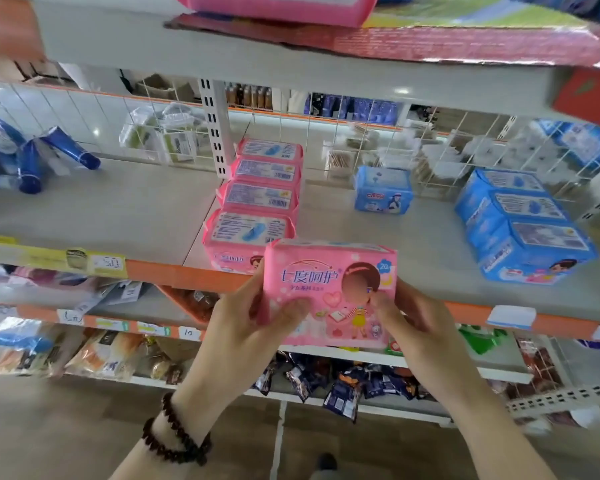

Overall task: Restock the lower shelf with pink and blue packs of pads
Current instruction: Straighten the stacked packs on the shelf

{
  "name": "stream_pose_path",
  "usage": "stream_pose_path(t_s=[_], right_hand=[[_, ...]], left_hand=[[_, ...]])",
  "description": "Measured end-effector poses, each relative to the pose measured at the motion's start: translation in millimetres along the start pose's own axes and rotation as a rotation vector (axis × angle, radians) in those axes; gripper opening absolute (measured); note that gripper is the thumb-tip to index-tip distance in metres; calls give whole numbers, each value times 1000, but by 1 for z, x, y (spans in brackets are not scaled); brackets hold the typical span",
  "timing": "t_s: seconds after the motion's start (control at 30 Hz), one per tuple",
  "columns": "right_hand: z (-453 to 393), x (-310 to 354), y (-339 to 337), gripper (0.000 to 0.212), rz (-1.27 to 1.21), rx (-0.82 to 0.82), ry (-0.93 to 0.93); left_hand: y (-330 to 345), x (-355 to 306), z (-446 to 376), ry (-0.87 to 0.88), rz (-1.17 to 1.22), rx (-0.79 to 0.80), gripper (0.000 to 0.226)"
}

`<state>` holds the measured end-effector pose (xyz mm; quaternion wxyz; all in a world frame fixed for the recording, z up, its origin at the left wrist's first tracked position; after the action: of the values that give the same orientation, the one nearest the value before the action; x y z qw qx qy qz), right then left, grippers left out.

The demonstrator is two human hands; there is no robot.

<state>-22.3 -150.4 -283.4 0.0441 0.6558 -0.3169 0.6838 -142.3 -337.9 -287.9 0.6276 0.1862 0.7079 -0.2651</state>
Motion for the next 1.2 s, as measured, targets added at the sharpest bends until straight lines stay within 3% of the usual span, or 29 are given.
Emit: stream_pose_path(t_s=[0.17, 0.3, 0.47, 0.6, 0.73, 1.07, 1.2], right_hand=[[-24, -1, -10, 32, -43, 83, 2], [-45, -5, -13, 28, -92, 168, -25], [-63, -15, -14, 46, -115, 252, -22], [-75, -11, -8, 30, -139, 218, -4], [-86, -4, 5, 34, -140, 173, 11], [-137, 22, 59, 44, -115, 73, -58], [-156, 28, 78, 36, 4, 40, -100]], left_hand=[[9, -11, -11, -23, -54, -58, 28], [8, -14, -19, -36, -88, -141, 22], [16, -14, -26, -53, -66, -124, 22], [12, -9, -37, -23, -106, -171, 25], [-6, -4, -58, -7, -174, -216, 39], [-82, 16, -120, 114, -167, -151, 39], [-107, 22, -142, 169, -169, -128, 41]])
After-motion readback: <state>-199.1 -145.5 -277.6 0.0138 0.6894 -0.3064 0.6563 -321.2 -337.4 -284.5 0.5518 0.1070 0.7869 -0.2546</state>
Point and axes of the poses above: each hand's wrist, its own z-axis away from the middle knuckle, its own y-axis out of the palm, x = y × z, the point moved 1 cm from there along -z, towards the middle knuckle, and after that the axes turned 2 degrees about -x, right-handed, at the moved point
